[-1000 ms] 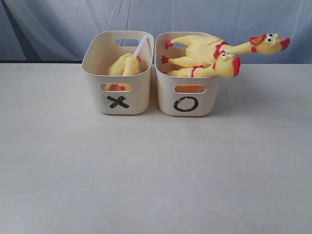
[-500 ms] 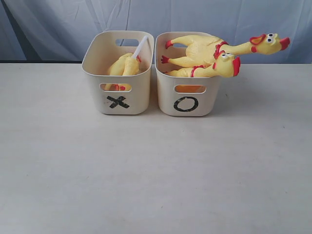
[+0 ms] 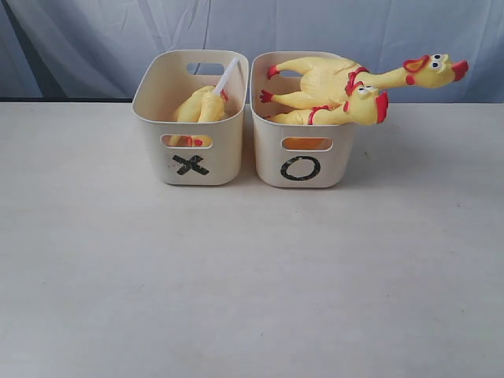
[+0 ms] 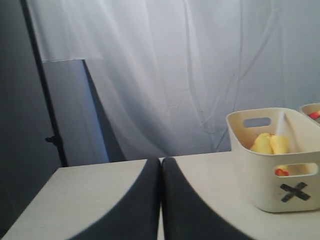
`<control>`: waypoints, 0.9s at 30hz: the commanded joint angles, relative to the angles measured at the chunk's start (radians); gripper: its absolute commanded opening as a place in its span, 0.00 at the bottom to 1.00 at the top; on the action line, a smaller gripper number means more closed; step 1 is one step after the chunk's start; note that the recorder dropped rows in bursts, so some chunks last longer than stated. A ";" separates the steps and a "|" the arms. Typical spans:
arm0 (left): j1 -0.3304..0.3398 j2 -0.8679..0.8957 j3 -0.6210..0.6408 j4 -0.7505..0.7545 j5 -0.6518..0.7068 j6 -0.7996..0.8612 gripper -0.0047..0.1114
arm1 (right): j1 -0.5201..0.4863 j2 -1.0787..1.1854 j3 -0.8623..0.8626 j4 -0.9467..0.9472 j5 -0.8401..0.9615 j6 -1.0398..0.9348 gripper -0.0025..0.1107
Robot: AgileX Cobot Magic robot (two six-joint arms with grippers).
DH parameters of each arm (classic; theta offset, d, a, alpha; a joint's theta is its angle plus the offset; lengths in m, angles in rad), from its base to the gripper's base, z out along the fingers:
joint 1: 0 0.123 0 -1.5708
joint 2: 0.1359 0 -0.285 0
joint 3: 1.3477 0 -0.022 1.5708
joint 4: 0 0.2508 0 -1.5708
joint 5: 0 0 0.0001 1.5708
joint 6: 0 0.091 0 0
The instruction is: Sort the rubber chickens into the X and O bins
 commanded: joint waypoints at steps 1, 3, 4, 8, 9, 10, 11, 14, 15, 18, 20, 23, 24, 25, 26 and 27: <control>0.078 -0.004 0.008 0.000 -0.006 -0.002 0.04 | -0.097 -0.142 0.004 0.008 -0.006 0.001 0.01; 0.100 -0.004 0.008 0.000 -0.006 -0.002 0.04 | -0.126 -0.211 0.004 0.012 -0.006 0.001 0.01; 0.108 -0.004 0.008 0.001 -0.006 -0.002 0.04 | -0.137 -0.234 0.004 0.012 -0.006 0.001 0.01; 0.137 -0.004 0.008 0.003 -0.006 -0.002 0.04 | -0.159 -0.284 0.004 0.012 -0.006 0.001 0.01; 0.142 -0.004 0.008 0.003 -0.006 -0.002 0.04 | -0.162 -0.284 0.004 0.012 -0.010 0.001 0.01; 0.147 -0.004 0.008 0.003 -0.006 -0.002 0.04 | -0.166 -0.284 0.004 0.012 -0.022 0.001 0.01; 0.149 -0.004 0.008 0.003 -0.006 -0.002 0.04 | -0.167 -0.284 0.004 0.012 -0.028 0.001 0.01; 0.149 -0.004 0.008 -0.001 -0.006 -0.002 0.04 | -0.167 -0.284 0.004 0.012 -0.028 0.001 0.01; 0.149 -0.004 0.008 0.003 -0.006 -0.002 0.04 | -0.167 -0.284 0.004 0.012 -0.028 0.001 0.01; 0.149 -0.004 0.008 0.003 -0.006 -0.002 0.04 | -0.167 -0.284 0.004 0.012 -0.027 0.001 0.01; 0.149 -0.004 0.008 0.003 -0.006 -0.002 0.04 | -0.167 -0.284 0.004 0.012 -0.027 0.001 0.01; 0.149 -0.004 0.008 0.005 -0.006 -0.002 0.04 | -0.167 -0.284 0.004 0.012 -0.029 0.001 0.01; 0.149 -0.004 0.008 0.005 -0.006 -0.002 0.04 | -0.167 -0.284 0.004 0.012 -0.027 0.001 0.01; 0.149 -0.004 0.008 0.005 -0.006 -0.002 0.04 | -0.167 -0.284 0.004 0.012 -0.027 0.001 0.01; 0.149 -0.004 0.008 0.005 -0.006 -0.002 0.04 | -0.167 -0.284 0.004 0.012 -0.027 0.001 0.01; 0.149 -0.004 0.008 0.005 -0.006 -0.002 0.04 | -0.167 -0.284 0.004 0.012 -0.027 0.001 0.01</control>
